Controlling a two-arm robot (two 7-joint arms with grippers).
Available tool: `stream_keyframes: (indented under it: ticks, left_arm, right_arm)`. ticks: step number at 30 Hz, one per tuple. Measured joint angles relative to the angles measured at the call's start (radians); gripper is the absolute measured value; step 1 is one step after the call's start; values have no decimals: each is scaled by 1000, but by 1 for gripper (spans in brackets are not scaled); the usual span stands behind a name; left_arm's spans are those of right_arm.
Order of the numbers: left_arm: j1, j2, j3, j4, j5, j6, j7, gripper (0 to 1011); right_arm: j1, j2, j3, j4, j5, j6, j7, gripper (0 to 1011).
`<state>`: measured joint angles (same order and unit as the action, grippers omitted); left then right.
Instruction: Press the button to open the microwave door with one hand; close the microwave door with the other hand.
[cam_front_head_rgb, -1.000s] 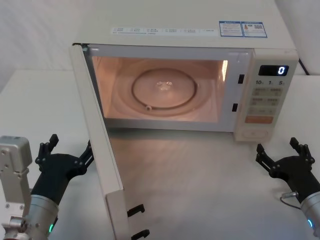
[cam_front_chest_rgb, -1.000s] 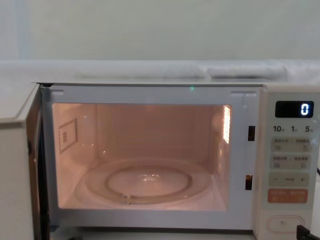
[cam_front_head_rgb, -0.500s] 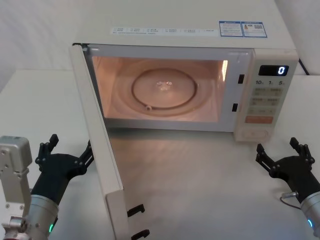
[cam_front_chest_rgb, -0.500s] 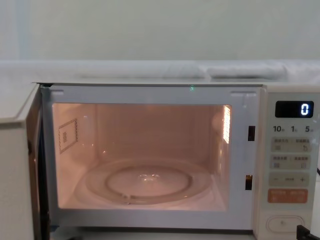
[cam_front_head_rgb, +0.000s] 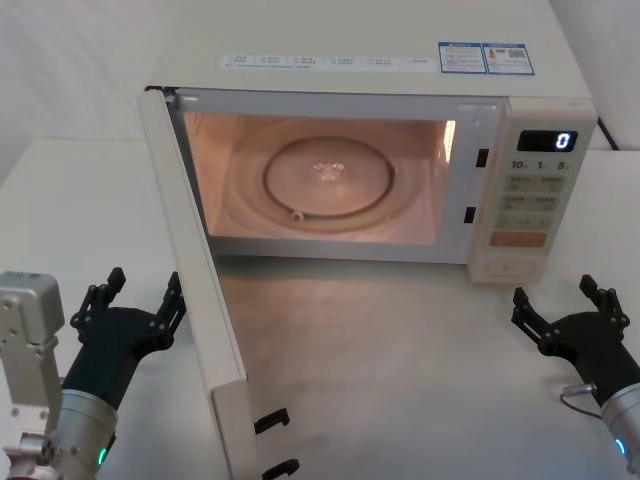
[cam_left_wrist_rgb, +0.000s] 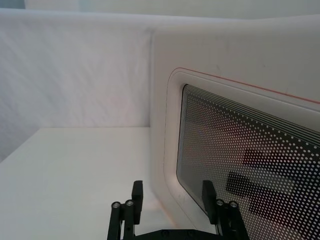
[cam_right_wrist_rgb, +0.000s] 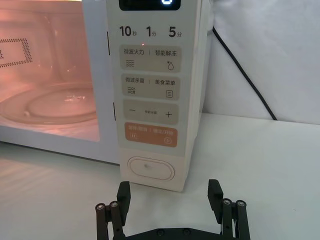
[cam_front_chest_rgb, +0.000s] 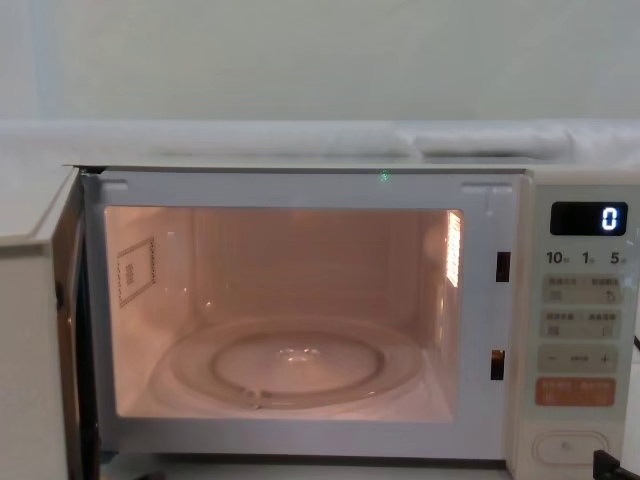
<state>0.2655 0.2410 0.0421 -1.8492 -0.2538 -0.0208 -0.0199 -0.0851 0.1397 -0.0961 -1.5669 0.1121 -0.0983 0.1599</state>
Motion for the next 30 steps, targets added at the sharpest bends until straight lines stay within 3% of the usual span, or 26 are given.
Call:
stream_keyframes:
  ticks: [23,30]
  left_arm:
    - [0,0,0,0,0,0,0,48]
    - [0,0,0,0,0,0,0,0]
  right_arm:
    - [0,0,0,0,0,0,0,1002]
    - [0,0,0,0,0,0,0,1002]
